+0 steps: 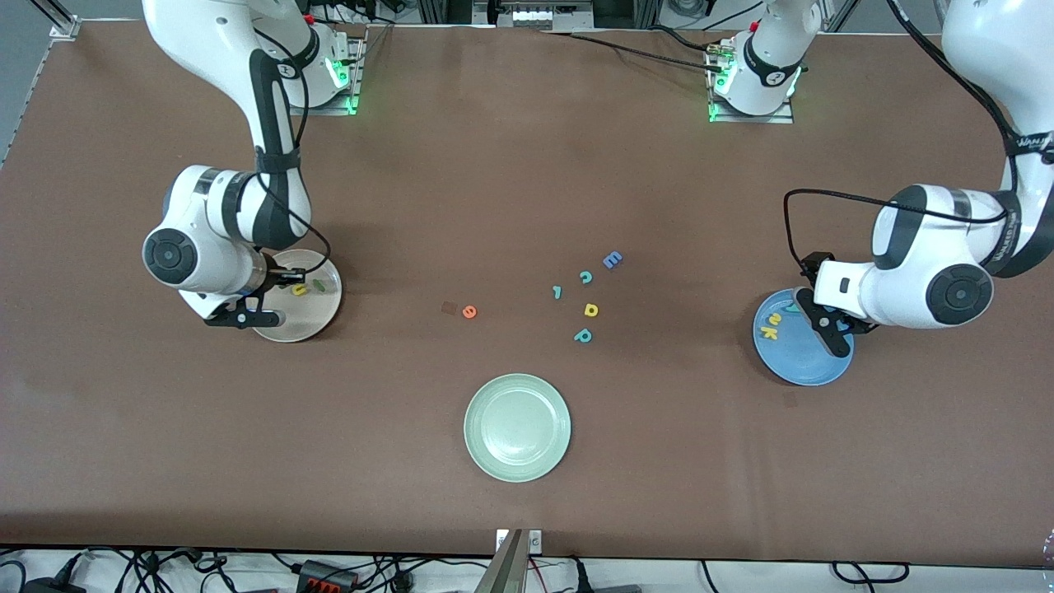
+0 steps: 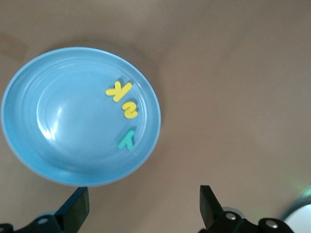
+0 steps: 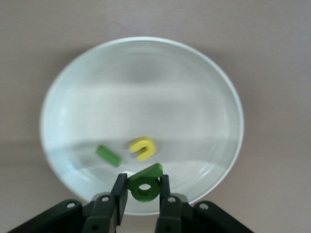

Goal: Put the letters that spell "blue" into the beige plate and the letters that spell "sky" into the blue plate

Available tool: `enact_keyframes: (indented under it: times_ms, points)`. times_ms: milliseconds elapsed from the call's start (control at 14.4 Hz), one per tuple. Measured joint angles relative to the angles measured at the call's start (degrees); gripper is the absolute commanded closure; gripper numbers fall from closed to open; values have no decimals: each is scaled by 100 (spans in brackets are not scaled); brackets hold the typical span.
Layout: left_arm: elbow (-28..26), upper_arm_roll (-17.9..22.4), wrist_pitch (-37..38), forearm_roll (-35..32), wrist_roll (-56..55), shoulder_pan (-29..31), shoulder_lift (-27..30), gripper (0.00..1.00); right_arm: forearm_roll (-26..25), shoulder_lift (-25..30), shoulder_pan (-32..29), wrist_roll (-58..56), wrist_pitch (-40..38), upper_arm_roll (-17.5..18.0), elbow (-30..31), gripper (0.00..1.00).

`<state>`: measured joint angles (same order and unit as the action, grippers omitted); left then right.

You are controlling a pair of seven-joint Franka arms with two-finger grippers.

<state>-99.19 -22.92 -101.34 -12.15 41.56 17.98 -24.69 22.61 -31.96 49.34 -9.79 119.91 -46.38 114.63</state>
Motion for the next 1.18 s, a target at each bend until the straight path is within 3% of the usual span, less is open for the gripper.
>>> enact_keyframes:
  times_ms: [139, 208, 278, 555, 763, 971, 1179]
  points:
    - [413, -103, 582, 0, -708, -36, 85, 0, 0, -158, -14, -16, 199, 20, 0, 75]
    - [644, -141, 884, 1, -1002, -51, 107, 0, 0, -235, -15, -25, 316, 33, 0, 55]
    - [892, -204, 1226, 1, -1308, -64, 113, 0, 0, -299, -15, -38, 390, 36, -1, 1]
    - [1765, -480, 2473, 6, -2621, -124, 128, 0, 2, -360, -10, -49, 457, 38, -70, 0]
    - [2128, -368, 2514, 19, -3873, -513, 435, 0, 103, -350, 81, 39, 453, 71, -300, 0]
    - [2034, 521, 2035, 599, -4943, -1212, 1157, 0, 533, -342, 138, 630, 451, 390, -718, 0]
    - [1374, 1619, 1222, 1354, -5024, -1528, 1869, 0, 588, -376, 180, 1672, 451, 874, -1121, 0]
